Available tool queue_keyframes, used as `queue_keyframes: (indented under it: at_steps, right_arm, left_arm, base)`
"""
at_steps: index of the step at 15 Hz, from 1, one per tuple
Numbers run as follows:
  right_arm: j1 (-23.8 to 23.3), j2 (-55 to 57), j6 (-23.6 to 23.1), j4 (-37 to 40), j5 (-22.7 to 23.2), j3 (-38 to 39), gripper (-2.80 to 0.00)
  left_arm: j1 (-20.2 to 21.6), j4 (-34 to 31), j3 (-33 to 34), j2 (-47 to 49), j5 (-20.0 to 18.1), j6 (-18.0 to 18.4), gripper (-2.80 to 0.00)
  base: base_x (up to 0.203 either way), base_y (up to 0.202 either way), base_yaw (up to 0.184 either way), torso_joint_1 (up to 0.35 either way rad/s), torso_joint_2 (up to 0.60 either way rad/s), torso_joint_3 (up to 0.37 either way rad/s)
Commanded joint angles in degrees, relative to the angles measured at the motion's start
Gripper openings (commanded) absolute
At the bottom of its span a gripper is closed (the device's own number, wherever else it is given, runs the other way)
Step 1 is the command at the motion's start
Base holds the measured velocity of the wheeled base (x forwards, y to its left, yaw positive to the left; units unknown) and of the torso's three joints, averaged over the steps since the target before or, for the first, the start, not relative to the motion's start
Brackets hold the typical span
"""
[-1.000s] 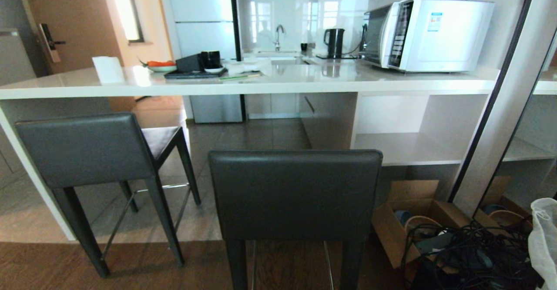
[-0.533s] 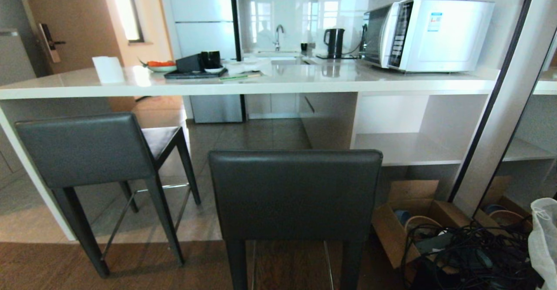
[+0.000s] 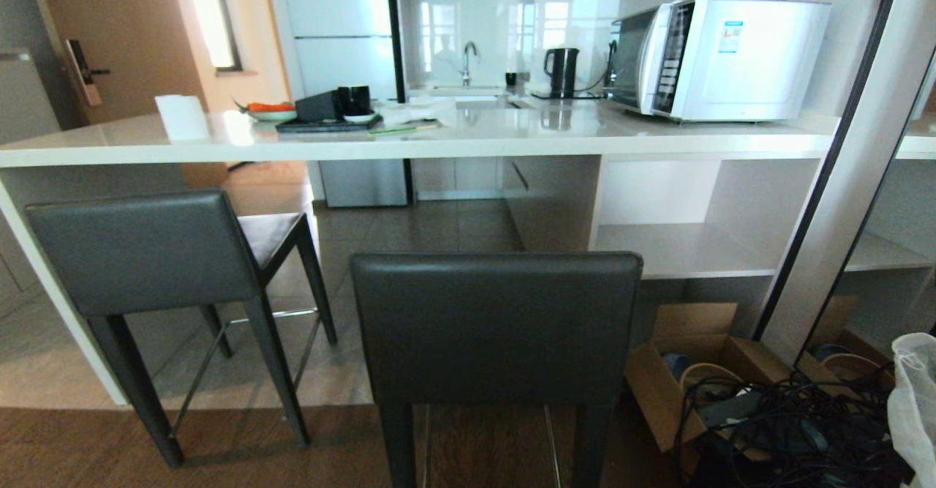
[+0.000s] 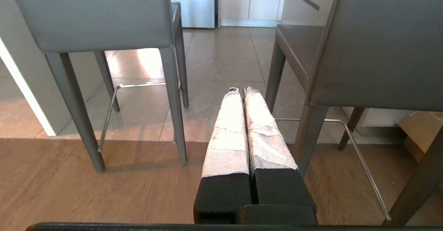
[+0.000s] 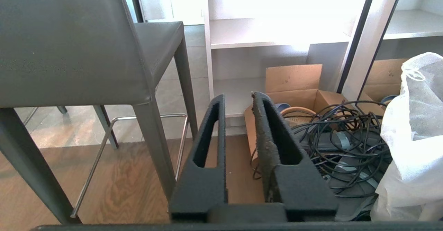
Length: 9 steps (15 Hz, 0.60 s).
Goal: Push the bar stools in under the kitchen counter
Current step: Pull the gray chair out from under the dining table
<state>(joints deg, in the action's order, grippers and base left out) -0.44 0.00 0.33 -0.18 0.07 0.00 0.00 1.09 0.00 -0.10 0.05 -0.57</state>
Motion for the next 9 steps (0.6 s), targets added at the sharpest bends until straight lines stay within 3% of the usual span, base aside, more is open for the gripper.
queue_keyframes:
  at_steps: [1,7,9]
  right_arm:
    - [0.00,0.09,0.02,0.01,0.01,0.53,-2.80]
    - [0.00,0.09,0.02,0.01,0.01,0.53,-2.80]
    - [0.00,0.09,0.02,0.01,0.01,0.53,-2.80]
  left_arm:
    - [0.00,0.05,0.62,0.01,0.04,-0.04,-2.80]
    - [-0.03,0.05,0.62,0.01,-0.05,0.05,-2.80]
    - [-0.08,0.05,0.62,0.01,-0.14,0.05,-2.80]
  base:
    - [0.000,0.000,0.000,0.000,0.00,0.000]
    - [0.000,0.000,0.000,0.000,0.00,0.000]
    - [0.001,0.094,-0.001,0.002,0.00,0.003]
